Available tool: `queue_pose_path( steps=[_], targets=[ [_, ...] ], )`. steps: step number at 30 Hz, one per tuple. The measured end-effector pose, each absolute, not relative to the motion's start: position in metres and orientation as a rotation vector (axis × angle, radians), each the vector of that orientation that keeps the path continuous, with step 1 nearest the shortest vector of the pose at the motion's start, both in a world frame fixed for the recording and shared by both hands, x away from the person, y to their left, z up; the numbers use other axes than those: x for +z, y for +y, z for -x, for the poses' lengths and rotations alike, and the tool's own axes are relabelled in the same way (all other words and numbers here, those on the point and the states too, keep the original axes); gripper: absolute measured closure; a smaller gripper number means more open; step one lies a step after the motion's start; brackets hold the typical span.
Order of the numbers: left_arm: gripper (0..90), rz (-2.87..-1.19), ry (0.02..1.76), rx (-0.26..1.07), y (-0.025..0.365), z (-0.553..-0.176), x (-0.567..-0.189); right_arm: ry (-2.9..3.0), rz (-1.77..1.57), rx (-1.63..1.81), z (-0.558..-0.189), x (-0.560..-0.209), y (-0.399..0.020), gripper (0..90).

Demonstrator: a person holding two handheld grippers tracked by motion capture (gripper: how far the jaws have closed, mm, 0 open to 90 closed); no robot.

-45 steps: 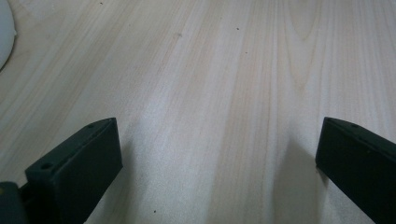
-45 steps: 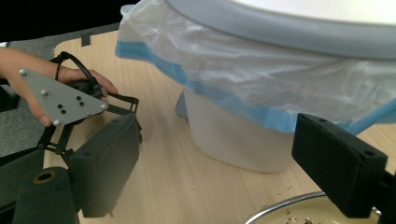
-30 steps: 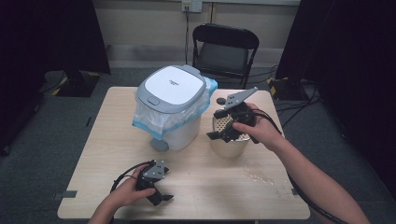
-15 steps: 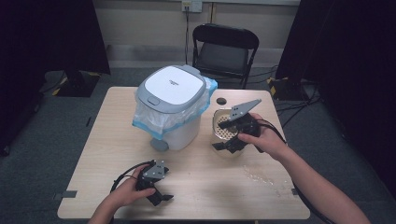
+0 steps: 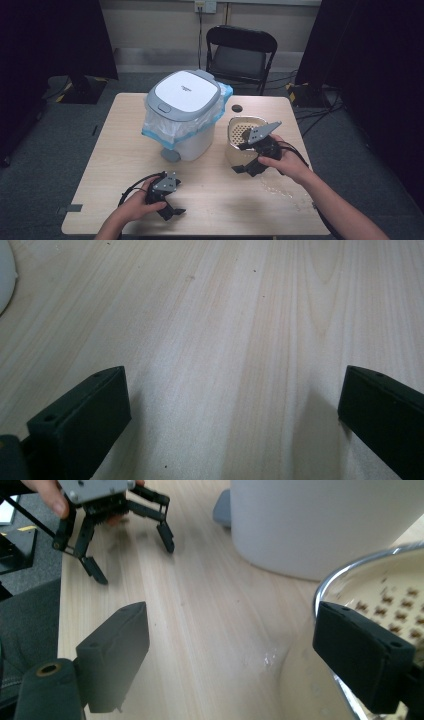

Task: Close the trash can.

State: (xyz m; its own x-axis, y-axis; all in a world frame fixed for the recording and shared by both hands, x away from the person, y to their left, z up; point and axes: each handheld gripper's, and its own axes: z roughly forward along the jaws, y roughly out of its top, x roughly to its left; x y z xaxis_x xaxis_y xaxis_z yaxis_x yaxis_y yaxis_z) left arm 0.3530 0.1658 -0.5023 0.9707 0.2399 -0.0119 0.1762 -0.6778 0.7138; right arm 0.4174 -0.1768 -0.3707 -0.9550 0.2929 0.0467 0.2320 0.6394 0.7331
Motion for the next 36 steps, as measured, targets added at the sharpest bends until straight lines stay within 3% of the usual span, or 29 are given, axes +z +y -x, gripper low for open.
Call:
queue_pose_path(
  steps=[36],
  targets=[
    [0.0,-2.331,0.289,0.106,0.166,-0.353,-0.502,2.844,-0.472,1.246,-0.386,-0.444,-0.195,14.3]
  ],
)
